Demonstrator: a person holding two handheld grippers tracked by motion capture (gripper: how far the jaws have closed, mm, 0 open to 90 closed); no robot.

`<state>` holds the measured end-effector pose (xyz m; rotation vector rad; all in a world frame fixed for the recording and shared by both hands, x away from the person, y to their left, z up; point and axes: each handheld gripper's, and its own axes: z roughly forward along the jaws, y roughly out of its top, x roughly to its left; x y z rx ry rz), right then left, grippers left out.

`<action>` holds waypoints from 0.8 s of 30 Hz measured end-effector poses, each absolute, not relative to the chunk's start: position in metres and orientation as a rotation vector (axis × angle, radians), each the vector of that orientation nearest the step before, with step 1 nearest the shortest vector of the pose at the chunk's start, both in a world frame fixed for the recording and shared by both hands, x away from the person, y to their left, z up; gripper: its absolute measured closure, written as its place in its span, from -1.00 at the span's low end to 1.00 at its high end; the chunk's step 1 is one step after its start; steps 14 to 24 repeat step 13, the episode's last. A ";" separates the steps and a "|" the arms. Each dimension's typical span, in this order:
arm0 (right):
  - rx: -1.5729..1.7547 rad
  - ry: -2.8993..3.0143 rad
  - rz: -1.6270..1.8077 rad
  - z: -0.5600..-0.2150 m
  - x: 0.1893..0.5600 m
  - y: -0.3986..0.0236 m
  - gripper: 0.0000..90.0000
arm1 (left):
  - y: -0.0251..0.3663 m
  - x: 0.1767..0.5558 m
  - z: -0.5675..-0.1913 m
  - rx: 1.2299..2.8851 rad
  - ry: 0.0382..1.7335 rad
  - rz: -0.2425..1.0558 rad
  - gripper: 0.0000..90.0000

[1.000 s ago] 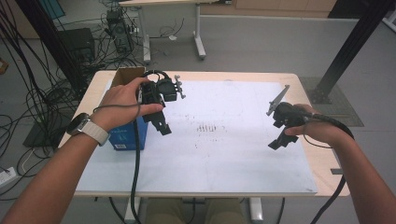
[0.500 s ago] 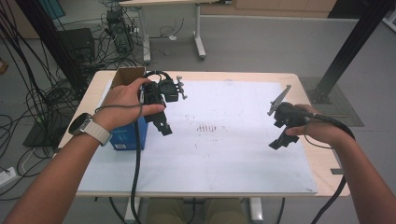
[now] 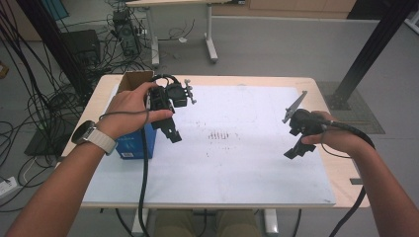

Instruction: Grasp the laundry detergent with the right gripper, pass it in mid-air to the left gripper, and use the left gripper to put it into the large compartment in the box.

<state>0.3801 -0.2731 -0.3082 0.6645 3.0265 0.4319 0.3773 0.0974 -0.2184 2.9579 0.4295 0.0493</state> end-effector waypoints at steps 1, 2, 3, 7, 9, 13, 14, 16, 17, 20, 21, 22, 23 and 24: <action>0.663 3.027 0.428 -0.308 0.380 -0.273 -0.84 | 0.098 0.377 -0.219 2.957 0.432 0.048 -0.87; 0.663 3.028 0.427 -0.309 0.380 -0.273 -0.84 | 0.098 0.378 -0.219 2.960 0.431 0.046 -0.87; 0.661 3.030 0.425 -0.309 0.380 -0.273 -0.84 | 0.098 0.378 -0.219 2.959 0.433 0.047 -0.87; 0.663 3.030 0.424 -0.310 0.381 -0.273 -0.84 | 0.099 0.378 -0.220 2.962 0.436 0.049 -0.87; 0.662 3.032 0.423 -0.310 0.381 -0.272 -0.84 | 0.099 0.378 -0.220 2.962 0.437 0.048 -0.87; 0.661 3.031 0.430 -0.310 0.381 -0.272 -0.84 | 0.100 0.379 -0.220 2.949 0.449 0.048 -0.87; 0.661 3.031 0.430 -0.310 0.381 -0.272 -0.84 | 0.100 0.379 -0.220 2.949 0.449 0.048 -0.87; 0.661 3.031 0.430 -0.310 0.381 -0.272 -0.84 | 0.100 0.379 -0.220 2.949 0.449 0.048 -0.87; 0.661 3.031 0.430 -0.310 0.381 -0.272 -0.84 | 0.100 0.379 -0.220 2.949 0.449 0.048 -0.87; 0.661 3.031 0.430 -0.310 0.381 -0.272 -0.84 | 0.100 0.379 -0.220 2.949 0.449 0.048 -0.87; 0.661 3.031 0.430 -0.310 0.381 -0.272 -0.84 | 0.100 0.379 -0.220 2.949 0.449 0.048 -0.87; 0.661 3.031 0.430 -0.310 0.381 -0.272 -0.84 | 0.100 0.379 -0.220 2.949 0.449 0.048 -0.87; 0.661 3.031 0.430 -0.310 0.381 -0.272 -0.84 | 0.100 0.379 -0.220 2.949 0.449 0.048 -0.87; 0.661 3.031 0.430 -0.310 0.381 -0.272 -0.84 | 0.100 0.379 -0.220 2.949 0.449 0.048 -0.87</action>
